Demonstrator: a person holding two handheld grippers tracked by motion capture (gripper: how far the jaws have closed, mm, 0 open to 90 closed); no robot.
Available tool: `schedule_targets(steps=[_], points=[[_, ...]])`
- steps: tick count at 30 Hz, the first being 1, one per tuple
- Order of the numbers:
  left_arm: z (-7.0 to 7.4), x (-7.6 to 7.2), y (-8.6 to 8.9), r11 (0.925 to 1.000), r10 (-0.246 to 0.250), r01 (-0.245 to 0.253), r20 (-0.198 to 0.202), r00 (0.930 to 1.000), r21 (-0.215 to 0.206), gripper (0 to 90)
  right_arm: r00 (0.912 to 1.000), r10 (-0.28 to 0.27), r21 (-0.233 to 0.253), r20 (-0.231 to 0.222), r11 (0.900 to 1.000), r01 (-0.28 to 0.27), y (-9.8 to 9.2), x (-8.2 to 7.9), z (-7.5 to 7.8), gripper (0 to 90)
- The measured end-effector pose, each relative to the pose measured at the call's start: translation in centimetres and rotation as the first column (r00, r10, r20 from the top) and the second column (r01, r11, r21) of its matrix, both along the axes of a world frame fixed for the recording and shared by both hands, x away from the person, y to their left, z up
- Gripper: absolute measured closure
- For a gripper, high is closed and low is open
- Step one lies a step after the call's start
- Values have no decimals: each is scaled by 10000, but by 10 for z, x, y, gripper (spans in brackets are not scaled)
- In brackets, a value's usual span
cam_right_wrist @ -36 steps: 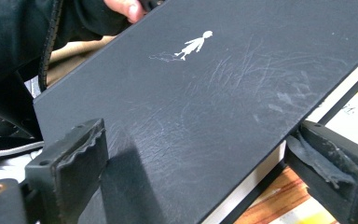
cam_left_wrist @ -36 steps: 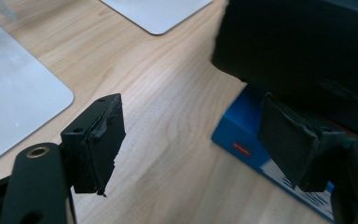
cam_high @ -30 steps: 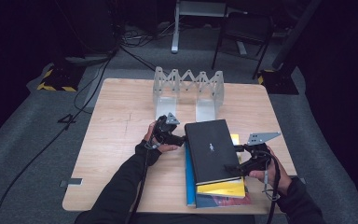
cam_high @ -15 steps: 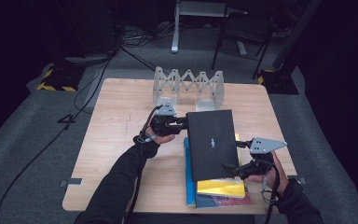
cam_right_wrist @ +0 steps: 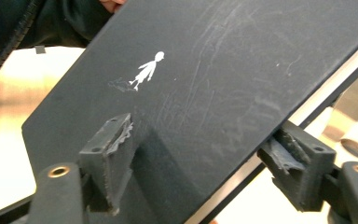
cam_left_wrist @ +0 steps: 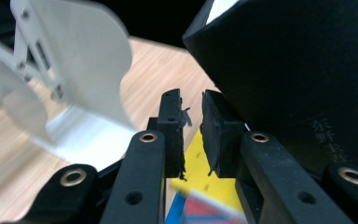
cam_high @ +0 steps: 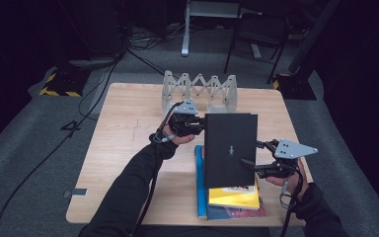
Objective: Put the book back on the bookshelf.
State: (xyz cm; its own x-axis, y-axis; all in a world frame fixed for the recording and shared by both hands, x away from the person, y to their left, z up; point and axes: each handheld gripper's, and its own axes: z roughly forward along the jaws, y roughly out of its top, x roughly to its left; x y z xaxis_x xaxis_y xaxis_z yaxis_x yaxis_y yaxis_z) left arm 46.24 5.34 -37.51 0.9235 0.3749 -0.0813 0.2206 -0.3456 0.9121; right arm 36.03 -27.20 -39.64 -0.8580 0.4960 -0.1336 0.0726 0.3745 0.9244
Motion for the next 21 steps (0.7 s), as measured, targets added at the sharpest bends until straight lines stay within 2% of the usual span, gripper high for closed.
schedule_targets(steps=[4, 6, 9, 11, 14, 15, 18, 21], points=[[8, -2, -2, 9995, 234, -239, 256, 9994, 186, 780, 9998, 80, 163, 174, 9998, -83, -7, 1, 4, 406], [13, -4, -3, 9992, 321, -330, 396, 9987, 216, 791, 9990, 155, 40, 420, 9999, -157, -9, -1, 7, 440], [18, -7, -4, 9979, 509, -531, 599, 9969, 361, 794, 9967, 104, 183, 810, 9998, -119, -10, -4, 12, 497], [21, -11, -5, 9974, 508, -543, 738, 9960, 468, 795, 9964, 107, 561, 842, 9983, -154, -11, -4, 16, 501], [25, -17, -6, 9974, 518, -556, 807, 9954, 455, 802, 9952, 425, 796, 882, 9956, -495, -8, -4, 22, 492], [26, -21, -6, 9973, 498, -544, 899, 9947, 499, 802, 9946, 572, 790, 861, 9948, -641, -6, -4, 24, 480], [28, -28, -4, 9956, 658, -727, 1104, 9917, 596, 792, 9924, 844, 365, 894, 9955, -879, 5, -9, 30, 478], [27, -32, 2, 9965, 719, -759, 1073, 9916, 337, 739, 9908, 1097, 442, 788, 9926, -1134, 9, -11, 30, 531]])
